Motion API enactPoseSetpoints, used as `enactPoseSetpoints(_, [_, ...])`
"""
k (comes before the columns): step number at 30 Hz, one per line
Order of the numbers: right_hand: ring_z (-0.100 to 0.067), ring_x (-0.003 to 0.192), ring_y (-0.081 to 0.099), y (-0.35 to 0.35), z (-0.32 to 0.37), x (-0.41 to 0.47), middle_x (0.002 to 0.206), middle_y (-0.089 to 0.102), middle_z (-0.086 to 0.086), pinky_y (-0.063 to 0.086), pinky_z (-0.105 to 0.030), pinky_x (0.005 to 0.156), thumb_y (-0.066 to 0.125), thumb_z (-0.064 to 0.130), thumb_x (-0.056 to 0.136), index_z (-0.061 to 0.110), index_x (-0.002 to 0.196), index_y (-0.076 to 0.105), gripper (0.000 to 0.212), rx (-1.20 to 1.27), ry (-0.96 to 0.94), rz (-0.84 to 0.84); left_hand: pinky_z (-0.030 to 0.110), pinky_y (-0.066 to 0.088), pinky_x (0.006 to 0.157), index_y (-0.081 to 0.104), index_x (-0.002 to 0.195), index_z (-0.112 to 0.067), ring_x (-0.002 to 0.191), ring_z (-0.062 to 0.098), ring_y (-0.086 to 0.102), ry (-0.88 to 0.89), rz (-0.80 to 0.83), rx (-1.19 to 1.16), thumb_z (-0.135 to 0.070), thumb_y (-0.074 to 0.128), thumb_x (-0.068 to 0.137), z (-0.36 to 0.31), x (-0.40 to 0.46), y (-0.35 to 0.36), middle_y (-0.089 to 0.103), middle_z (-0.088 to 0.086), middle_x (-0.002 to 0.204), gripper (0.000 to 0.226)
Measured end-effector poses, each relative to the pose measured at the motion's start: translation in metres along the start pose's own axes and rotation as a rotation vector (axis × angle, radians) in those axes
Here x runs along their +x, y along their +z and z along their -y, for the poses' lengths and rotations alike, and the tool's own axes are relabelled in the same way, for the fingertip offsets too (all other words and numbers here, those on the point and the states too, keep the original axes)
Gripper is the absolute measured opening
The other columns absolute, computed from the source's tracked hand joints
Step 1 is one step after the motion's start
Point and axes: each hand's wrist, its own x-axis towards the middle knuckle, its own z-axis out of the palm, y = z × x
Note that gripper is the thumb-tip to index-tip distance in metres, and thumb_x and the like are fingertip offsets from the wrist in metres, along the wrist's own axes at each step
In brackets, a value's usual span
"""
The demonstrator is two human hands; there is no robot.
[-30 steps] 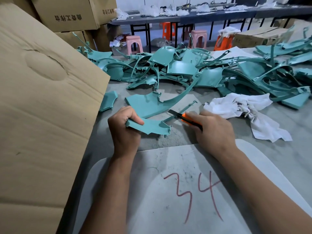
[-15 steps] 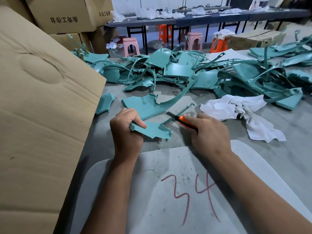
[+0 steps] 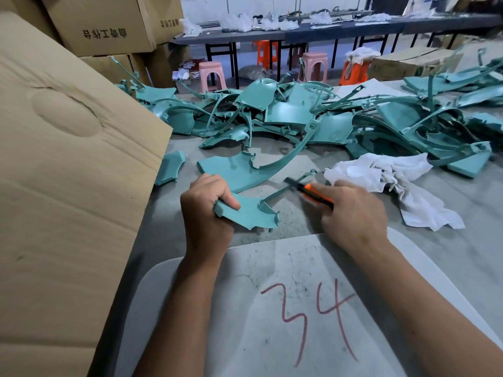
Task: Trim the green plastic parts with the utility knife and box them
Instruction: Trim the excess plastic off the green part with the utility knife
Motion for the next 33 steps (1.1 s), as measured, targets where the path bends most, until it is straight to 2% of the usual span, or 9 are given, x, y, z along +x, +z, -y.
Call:
enactPoseSetpoints(4, [-0.018, 0.080, 0.057, 0.006, 0.014, -0.008, 0.085, 0.056, 0.015, 0.043, -0.033, 0.062, 0.066, 0.031, 0.094, 0.048, 0.136, 0.062, 0.045, 0.106, -0.184, 0.104, 0.041, 0.036, 0.053, 0.054, 0.053, -0.004, 0.059, 0.027, 0.048, -0.043, -0.034, -0.003, 0.021, 0.054, 0.068, 0.003, -0.002, -0.001, 0.052, 0.008, 0.056, 0.029])
enactPoseSetpoints(10, [-0.028, 0.083, 0.061, 0.006, -0.014, 0.005, 0.088, 0.059, 0.007, 0.041, -0.033, 0.060, 0.068, 0.024, 0.094, 0.042, 0.135, 0.065, 0.045, -0.016, 0.109, -0.076, 0.028, 0.036, 0.054, 0.057, 0.053, -0.009, 0.055, 0.015, 0.050, -0.307, -0.145, -0.042, 0.006, 0.044, 0.065, 0.005, -0.005, -0.002, 0.055, 0.004, 0.052, 0.023])
enactPoseSetpoints(12, [-0.022, 0.077, 0.059, 0.006, -0.009, 0.002, 0.087, 0.061, 0.009, 0.044, -0.032, 0.059, 0.069, 0.023, 0.092, 0.042, 0.134, 0.065, 0.046, 0.086, 0.013, -0.102, 0.022, 0.031, 0.052, 0.053, 0.049, -0.013, 0.053, 0.011, 0.042, -0.463, -0.189, -0.052, 0.001, 0.040, 0.062, 0.005, -0.003, 0.000, 0.051, 0.000, 0.049, 0.023])
enactPoseSetpoints(15, [-0.017, 0.080, 0.058, 0.008, 0.005, -0.005, 0.088, 0.058, 0.014, 0.042, -0.032, 0.060, 0.069, 0.027, 0.093, 0.046, 0.137, 0.062, 0.049, 0.186, -0.206, 0.064, 0.018, 0.025, 0.047, 0.036, 0.048, -0.020, 0.057, 0.014, 0.024, -0.659, -0.319, -0.112, 0.006, 0.034, 0.067, 0.007, 0.001, 0.004, 0.034, -0.014, 0.056, 0.032])
enactPoseSetpoints(17, [-0.019, 0.085, 0.059, 0.013, 0.006, -0.005, 0.089, 0.057, 0.014, 0.039, -0.032, 0.062, 0.067, 0.028, 0.094, 0.047, 0.139, 0.061, 0.049, 0.125, -0.228, 0.117, 0.009, 0.033, 0.047, 0.040, 0.054, -0.024, 0.058, 0.011, 0.030, -0.812, -0.438, -0.160, 0.009, 0.037, 0.079, 0.012, 0.002, 0.005, 0.041, -0.016, 0.064, 0.041])
enactPoseSetpoints(23, [-0.028, 0.085, 0.063, 0.012, -0.017, 0.006, 0.092, 0.062, 0.005, 0.037, -0.032, 0.060, 0.063, 0.030, 0.097, 0.040, 0.138, 0.064, 0.043, -0.030, 0.077, -0.023, 0.019, 0.043, 0.072, 0.061, 0.082, -0.015, 0.091, 0.016, 0.059, -0.936, -0.499, -0.163, 0.003, 0.044, 0.090, 0.020, 0.005, 0.009, 0.064, -0.004, 0.092, 0.025])
enactPoseSetpoints(27, [-0.025, 0.081, 0.063, 0.011, -0.009, -0.003, 0.087, 0.063, 0.009, 0.043, -0.032, 0.059, 0.067, 0.028, 0.094, 0.044, 0.133, 0.066, 0.042, 0.069, -0.123, 0.031, 0.028, 0.050, 0.091, 0.061, 0.126, -0.002, 0.108, 0.021, 0.060, -0.973, -0.623, -0.115, 0.003, 0.036, 0.091, 0.026, 0.007, 0.003, 0.061, 0.006, 0.119, 0.043])
enactPoseSetpoints(30, [-0.022, 0.077, 0.061, 0.010, -0.011, 0.000, 0.088, 0.066, 0.008, 0.042, -0.031, 0.057, 0.070, 0.024, 0.093, 0.041, 0.135, 0.066, 0.046, 0.128, -0.043, -0.072, 0.036, 0.048, 0.109, 0.059, 0.136, -0.006, 0.124, 0.024, 0.059, -0.962, -0.631, -0.126, 0.008, 0.032, 0.089, 0.032, 0.010, -0.003, 0.060, 0.010, 0.139, 0.056])
enactPoseSetpoints(33, [-0.019, 0.071, 0.057, 0.008, -0.006, -0.001, 0.084, 0.062, 0.009, 0.038, -0.030, 0.057, 0.071, 0.025, 0.093, 0.041, 0.135, 0.065, 0.046, 0.163, -0.053, -0.099, 0.035, 0.047, 0.110, 0.059, 0.137, -0.010, 0.125, 0.023, 0.059, -0.937, -0.632, -0.148, 0.010, 0.030, 0.086, 0.027, 0.012, -0.002, 0.060, 0.008, 0.140, 0.062])
